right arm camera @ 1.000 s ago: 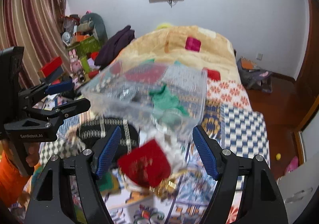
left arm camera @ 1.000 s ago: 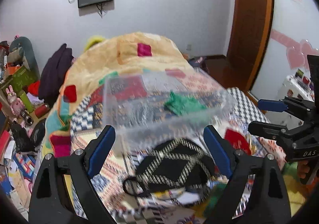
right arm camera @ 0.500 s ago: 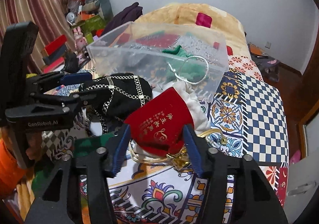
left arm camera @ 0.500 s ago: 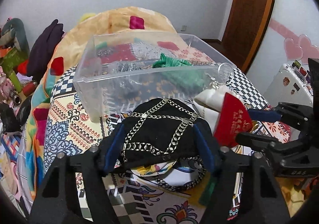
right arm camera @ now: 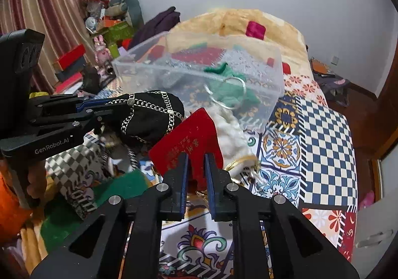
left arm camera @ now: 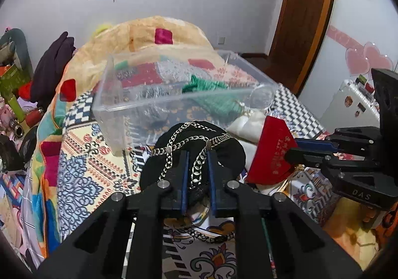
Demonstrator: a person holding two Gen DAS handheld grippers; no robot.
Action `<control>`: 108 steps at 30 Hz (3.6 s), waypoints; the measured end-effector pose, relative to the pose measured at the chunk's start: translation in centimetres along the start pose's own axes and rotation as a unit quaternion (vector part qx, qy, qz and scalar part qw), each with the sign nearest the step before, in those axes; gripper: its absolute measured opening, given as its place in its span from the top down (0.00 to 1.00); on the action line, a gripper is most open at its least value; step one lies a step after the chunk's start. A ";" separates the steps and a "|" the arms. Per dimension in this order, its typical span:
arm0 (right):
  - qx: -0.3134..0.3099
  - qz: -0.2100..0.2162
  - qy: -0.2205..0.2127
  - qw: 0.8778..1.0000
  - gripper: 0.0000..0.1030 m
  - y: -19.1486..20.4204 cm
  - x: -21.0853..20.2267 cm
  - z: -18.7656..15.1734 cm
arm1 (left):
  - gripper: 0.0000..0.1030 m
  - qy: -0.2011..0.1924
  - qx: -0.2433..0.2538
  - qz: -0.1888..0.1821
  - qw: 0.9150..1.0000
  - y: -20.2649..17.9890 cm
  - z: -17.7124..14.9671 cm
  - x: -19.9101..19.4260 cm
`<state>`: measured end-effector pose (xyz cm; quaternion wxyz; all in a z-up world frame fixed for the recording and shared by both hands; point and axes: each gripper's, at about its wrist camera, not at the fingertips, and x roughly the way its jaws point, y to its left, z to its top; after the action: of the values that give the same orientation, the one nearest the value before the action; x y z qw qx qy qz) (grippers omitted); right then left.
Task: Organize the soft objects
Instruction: 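Grasp the red pouch with the right gripper while the left gripper grasps the black chain bag, then lower the red pouch into the box with the right gripper while the left drops the black bag in, then grasp the white drawstring bag with the right gripper while the left gripper grasps the floral scrunchie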
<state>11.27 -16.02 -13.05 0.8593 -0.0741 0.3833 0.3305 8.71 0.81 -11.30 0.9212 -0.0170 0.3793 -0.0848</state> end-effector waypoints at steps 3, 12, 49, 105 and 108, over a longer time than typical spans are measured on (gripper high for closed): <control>-0.002 0.001 -0.016 1.000 0.89 0.1 -1.0 0.6 | 0.88 -0.018 -0.011 -0.008 1.000 0.5 0.6 -1.5; 0.007 0.000 -0.077 0.997 0.89 -0.1 -4.8 2.7 | 0.88 -0.079 -0.030 -0.007 0.996 1.7 2.7 -5.7; 0.009 -0.051 -0.076 0.996 0.89 -3.9 3.4 9.9 | 0.88 -0.059 0.012 0.033 0.998 2.8 8.9 5.1; 0.056 -0.046 -0.004 0.997 0.00 -2.4 1.8 2.3 | 0.03 0.010 -0.025 0.045 0.999 2.4 1.0 0.8; 0.053 -0.040 0.022 0.998 0.02 -2.3 3.3 1.4 | 0.03 0.035 -0.027 0.041 0.998 2.5 0.0 2.5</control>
<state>15.19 -15.58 -14.65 0.8656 -0.0513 0.4162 0.2735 10.78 2.86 -13.29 0.9093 -0.0231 0.4139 -0.0371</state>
